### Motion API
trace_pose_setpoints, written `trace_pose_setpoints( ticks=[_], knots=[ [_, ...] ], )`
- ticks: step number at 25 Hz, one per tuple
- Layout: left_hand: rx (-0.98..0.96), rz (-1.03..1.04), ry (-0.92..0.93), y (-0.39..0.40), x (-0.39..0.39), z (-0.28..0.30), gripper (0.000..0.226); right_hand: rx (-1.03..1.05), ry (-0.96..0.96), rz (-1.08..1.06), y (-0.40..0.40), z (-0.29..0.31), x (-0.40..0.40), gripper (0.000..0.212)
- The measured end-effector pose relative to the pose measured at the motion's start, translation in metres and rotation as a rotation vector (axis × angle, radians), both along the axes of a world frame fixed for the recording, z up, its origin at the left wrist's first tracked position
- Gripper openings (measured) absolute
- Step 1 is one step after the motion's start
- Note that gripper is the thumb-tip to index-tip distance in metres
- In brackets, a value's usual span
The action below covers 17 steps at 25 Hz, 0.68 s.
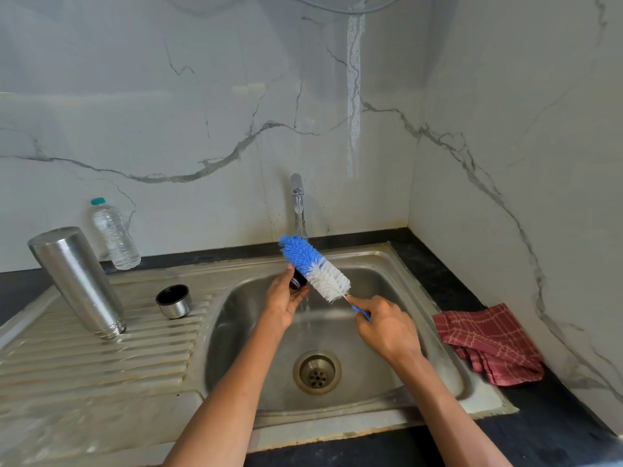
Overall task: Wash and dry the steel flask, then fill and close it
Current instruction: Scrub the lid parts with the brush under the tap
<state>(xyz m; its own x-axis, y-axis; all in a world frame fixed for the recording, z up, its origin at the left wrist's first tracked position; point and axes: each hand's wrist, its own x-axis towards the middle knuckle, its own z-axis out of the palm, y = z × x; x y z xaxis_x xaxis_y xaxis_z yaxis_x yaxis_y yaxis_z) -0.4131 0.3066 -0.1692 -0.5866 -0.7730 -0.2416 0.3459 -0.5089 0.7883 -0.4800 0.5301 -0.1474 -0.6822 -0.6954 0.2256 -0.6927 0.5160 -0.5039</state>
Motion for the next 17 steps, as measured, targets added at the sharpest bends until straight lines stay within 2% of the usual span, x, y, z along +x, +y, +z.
trace_pose_setpoints(
  ticks=[4, 8, 11, 17],
  knots=[
    [-0.007, -0.049, 0.054, 0.003, 0.003, 0.007, 0.037, -0.036, -0.077, 0.027, -0.014, -0.001, 0.005, 0.049],
    [0.001, 0.064, 0.129, -0.004, 0.007, 0.008, 0.036, 0.013, -0.073, 0.036, -0.005, -0.003, -0.001, 0.048],
    [-0.005, 0.082, 0.171, -0.005, 0.008, 0.007, 0.037, 0.005, -0.162, 0.064, -0.002, -0.002, 0.003, 0.049],
    [-0.173, -0.075, 0.047, 0.015, 0.001, 0.006, 0.027, -0.047, -0.397, 0.068, -0.013, -0.001, 0.005, 0.049]
  ],
)
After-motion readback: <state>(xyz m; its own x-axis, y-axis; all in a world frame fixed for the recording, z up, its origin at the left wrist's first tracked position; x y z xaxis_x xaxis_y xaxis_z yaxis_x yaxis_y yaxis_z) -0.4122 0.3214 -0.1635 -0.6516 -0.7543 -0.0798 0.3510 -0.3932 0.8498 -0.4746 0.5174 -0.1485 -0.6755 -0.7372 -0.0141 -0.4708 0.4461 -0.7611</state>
